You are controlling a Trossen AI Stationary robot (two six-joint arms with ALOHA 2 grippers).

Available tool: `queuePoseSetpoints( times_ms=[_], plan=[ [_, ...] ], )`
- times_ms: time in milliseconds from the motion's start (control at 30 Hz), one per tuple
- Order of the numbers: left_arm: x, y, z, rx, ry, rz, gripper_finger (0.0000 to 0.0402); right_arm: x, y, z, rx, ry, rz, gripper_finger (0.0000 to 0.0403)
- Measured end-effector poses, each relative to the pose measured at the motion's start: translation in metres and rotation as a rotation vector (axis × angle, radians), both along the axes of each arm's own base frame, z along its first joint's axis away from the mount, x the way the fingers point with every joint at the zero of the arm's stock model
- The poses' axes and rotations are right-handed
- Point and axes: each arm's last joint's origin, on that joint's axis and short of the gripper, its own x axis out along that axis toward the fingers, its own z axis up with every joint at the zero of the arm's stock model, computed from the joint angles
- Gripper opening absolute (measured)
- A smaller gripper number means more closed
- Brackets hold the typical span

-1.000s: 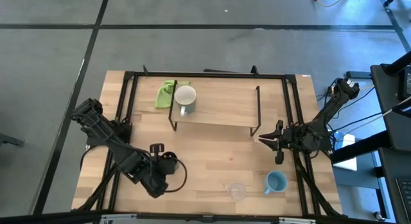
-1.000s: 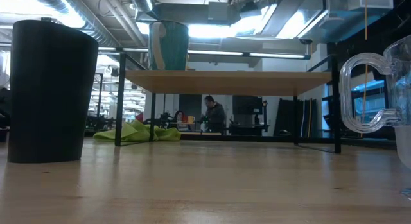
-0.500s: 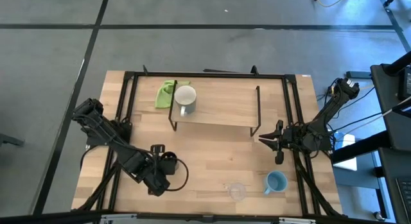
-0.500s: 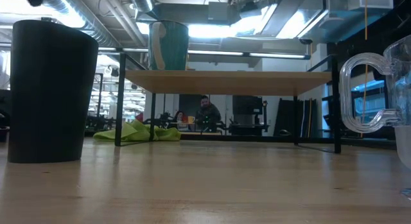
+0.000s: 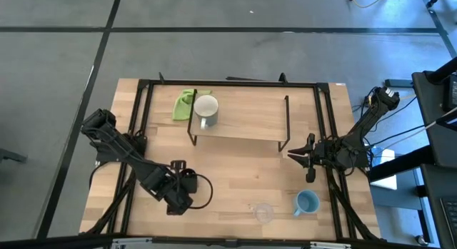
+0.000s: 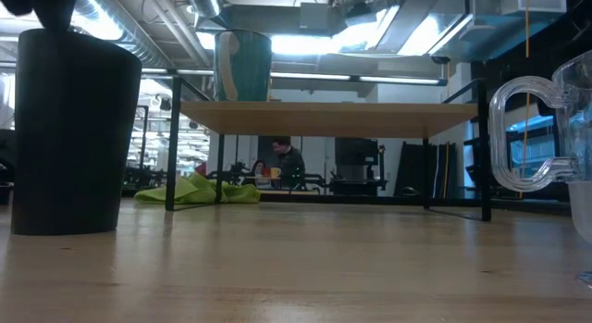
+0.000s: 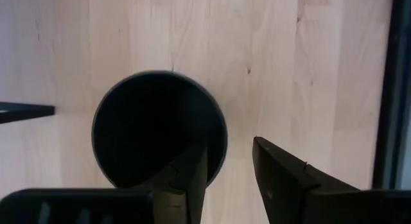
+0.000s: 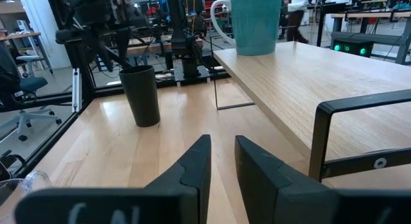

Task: Stack small to large cups/mugs on shelf
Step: Put the black cup on the shelf

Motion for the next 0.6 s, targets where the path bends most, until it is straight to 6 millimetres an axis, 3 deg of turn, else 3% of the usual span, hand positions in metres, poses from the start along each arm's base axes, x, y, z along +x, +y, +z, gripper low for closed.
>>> queuePoseSetpoints(
  times_ms=[600],
  plan=[
    [0.0013, 0.0034, -0.0092, 0.018, 0.004, -0.014, 0.0115, 0.0000, 0.0000, 0.0002, 0.000, 0.000, 0.000, 0.0072]
  ],
)
